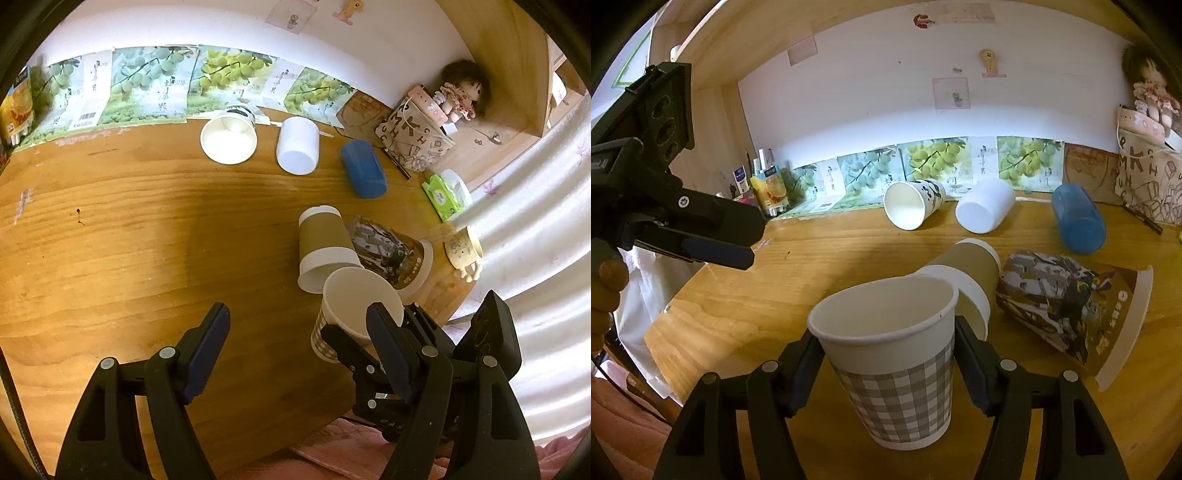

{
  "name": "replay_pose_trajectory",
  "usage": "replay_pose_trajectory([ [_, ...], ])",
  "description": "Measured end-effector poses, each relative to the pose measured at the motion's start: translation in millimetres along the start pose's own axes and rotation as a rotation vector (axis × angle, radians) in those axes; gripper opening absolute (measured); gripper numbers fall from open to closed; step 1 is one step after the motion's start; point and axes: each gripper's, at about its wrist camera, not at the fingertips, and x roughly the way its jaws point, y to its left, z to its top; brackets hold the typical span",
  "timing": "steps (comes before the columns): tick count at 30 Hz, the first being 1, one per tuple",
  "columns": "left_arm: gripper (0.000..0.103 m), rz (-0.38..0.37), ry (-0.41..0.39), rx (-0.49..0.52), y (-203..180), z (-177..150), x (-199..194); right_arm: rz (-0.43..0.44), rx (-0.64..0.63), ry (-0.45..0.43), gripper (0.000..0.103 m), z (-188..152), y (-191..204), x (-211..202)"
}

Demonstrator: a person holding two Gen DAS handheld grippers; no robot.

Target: Flip cup upright

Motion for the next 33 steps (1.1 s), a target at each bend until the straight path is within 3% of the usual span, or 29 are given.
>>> replay_pose_trajectory([
  [11, 0.079, 0.027, -0.059, -0.032, -17.5, -8.1, -6.6, 0.024, -0.013, 0.099, 0.069, -11.8, -7.0, -8.1],
  [18, 0.079, 0.11, -0.106, -0.098, -40.8, -27.0, -13.5, 0.096, -0.035, 0.189, 0.081, -15.7, -14.6, -16.7],
  [23, 0.079, 0.162, -0.153, -0.16, -60.3, -42.8, -23.7, 0.115, -0.04, 0.252, 0.082, -20.0, -24.7, -42.1],
  [27, 0.079, 0.209, -0.174, -0.175, -86.2, -63.9, -32.2, 0.065, -0.01, 0.342, 0.082, -21.5, -39.7, -64.5],
  [33, 0.079, 0.304, -0.171, -0.202, -123.6, -89.5, -35.9, 0.023, 0.071, 0.342, 0.086, -9.6, -60.4, -117.7],
])
